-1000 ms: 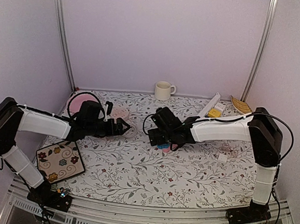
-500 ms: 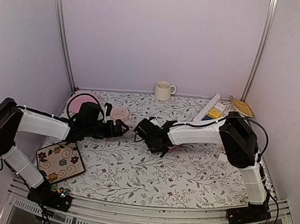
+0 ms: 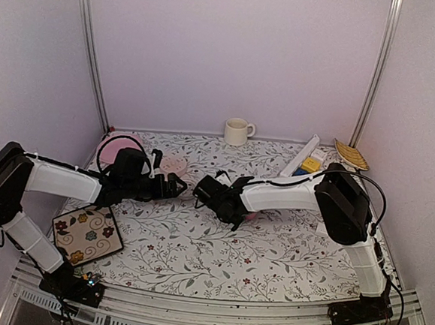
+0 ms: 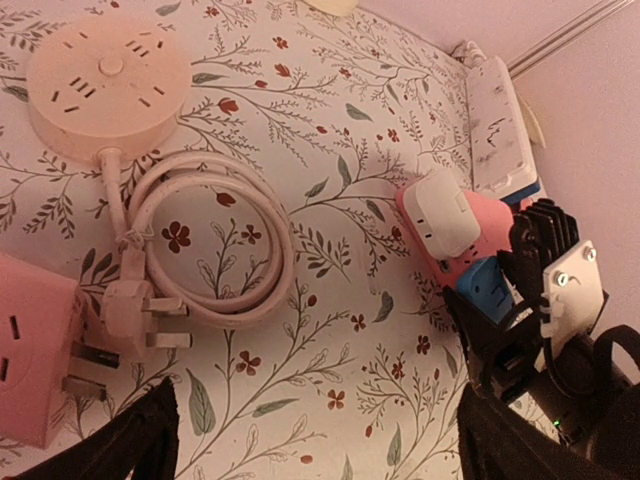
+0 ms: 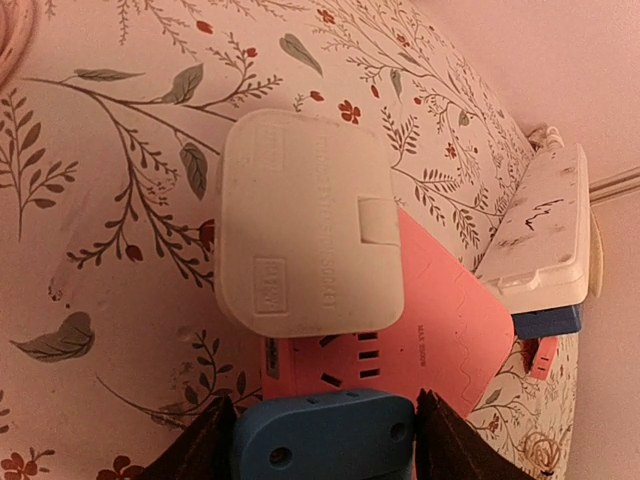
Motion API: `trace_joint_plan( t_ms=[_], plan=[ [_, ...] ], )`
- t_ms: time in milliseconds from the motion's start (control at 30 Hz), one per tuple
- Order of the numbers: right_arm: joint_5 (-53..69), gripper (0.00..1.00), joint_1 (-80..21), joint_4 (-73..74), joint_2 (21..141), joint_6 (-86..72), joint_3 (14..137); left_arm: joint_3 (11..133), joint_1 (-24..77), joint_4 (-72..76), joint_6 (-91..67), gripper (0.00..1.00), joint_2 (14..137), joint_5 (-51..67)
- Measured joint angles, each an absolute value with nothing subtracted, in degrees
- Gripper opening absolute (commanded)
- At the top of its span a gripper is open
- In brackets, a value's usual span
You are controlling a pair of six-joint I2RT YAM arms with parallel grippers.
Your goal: Pull the plug off the socket
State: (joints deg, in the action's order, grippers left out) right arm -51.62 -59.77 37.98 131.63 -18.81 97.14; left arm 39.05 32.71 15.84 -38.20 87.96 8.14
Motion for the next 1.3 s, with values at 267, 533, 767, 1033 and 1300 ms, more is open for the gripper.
trace_joint_plan(
  t_ms=[267,533,767,1033,1300],
  plan=[
    [-50.46,0.44,-59.99,38.13,129.71,-19.62,96.92,39.03,32.69,15.84,-38.19,0.97,87.96,8.19],
    [-47.70,0.43,-59.92,37.12,123.61,-20.47,93.41,38.65,32.56,15.88,-38.19,0.97,87.96,8.21],
    [-42.37,0.44,-57.84,33.56,119.68,-21.34,87.72,38.46,32.56,15.92,-38.17,0.97,87.96,8.21],
    [-38.41,0.43,-55.35,31.09,116.51,-22.09,83.81,38.46,32.42,15.97,-38.17,0.97,87.96,8.25],
    [-38.09,0.40,-54.37,29.91,116.29,-21.78,83.59,38.46,32.32,16.01,-38.19,0.97,87.96,8.25]
  ],
)
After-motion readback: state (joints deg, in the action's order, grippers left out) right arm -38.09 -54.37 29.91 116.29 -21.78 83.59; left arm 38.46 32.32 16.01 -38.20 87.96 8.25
